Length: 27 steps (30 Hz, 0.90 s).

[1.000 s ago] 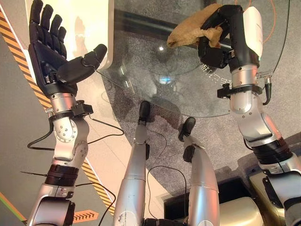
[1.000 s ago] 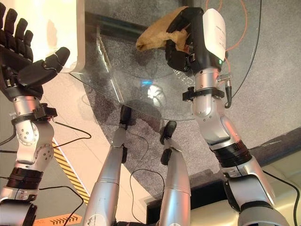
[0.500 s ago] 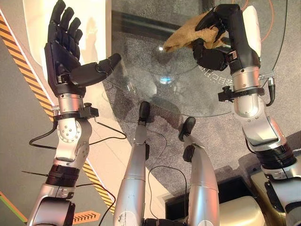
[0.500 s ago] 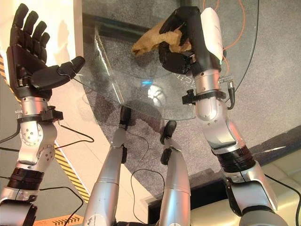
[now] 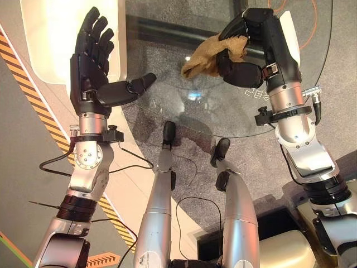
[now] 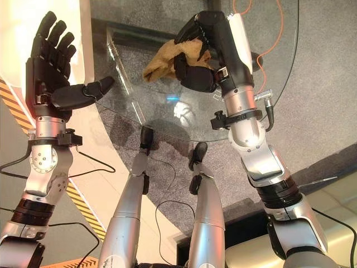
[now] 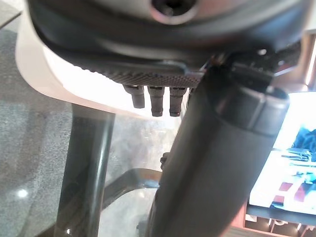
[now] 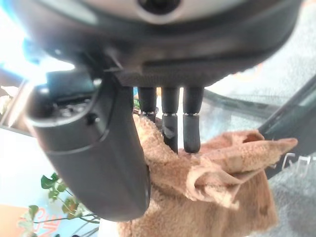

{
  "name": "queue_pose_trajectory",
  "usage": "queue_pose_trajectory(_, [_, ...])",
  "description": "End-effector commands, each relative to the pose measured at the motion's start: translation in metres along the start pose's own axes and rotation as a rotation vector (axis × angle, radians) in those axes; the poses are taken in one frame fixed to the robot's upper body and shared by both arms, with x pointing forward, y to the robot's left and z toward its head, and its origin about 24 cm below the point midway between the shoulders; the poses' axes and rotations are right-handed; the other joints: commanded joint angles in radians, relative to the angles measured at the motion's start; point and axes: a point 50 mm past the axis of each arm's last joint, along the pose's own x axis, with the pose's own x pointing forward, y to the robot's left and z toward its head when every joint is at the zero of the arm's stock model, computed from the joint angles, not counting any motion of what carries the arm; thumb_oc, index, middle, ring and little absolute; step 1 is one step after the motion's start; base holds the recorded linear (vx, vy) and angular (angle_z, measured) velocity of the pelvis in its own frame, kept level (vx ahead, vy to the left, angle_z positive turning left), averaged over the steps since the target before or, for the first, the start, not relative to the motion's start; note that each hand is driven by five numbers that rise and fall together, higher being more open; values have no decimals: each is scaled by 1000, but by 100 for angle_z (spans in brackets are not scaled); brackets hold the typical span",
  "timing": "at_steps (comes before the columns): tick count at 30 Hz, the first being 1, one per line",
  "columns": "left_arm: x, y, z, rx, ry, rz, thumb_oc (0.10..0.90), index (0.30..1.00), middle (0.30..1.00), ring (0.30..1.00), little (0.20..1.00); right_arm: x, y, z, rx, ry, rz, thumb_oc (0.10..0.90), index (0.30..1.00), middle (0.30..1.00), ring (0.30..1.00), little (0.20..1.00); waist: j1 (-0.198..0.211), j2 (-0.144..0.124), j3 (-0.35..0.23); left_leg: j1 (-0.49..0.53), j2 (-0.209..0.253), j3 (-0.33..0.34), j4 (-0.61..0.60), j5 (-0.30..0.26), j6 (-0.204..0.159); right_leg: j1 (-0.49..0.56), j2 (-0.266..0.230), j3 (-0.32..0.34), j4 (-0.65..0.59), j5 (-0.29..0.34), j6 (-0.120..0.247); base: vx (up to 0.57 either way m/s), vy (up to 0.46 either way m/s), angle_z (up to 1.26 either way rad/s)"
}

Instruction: Wipe the table with a cloth and put it in the basket.

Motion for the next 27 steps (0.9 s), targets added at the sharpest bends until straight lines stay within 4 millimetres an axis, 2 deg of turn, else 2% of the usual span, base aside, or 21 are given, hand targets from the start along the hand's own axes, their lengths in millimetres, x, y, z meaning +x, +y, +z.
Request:
queue_pose_trajectory(1, [13,-29,40,-59,-243,-105,800,900,900,900,900,1,-18,93,133,-508,-57,100,300,300,300,200,-22,18,-25,33,-38,55,74,-84,61,79,32,-7,-189,161,53,1,-16,-4])
queue_pose_trajectory(7, [15,-37,40,-66,-240,-132,800,900,900,900,900,4,-18,101,160,-541,-45,100,300,300,300,200,-23,12,-25,37,-38,54,71,-82,62,82,35,-6,-192,164,52,0,0,0])
queue_pose_trajectory(16, [17,-48,35,-67,-209,-180,800,900,900,900,900,4,-15,115,299,-608,12,100,300,300,300,200,-24,8,-25,51,-37,54,68,-80,61,98,34,-9,-202,167,51,0,0,0])
queue_pose_trajectory(27, [16,-53,26,-46,-169,-222,800,900,900,900,900,3,-17,129,412,-677,63,100,300,300,300,200,-24,6,-25,55,-37,53,67,-78,60,104,32,-12,-207,172,48,0,0,0])
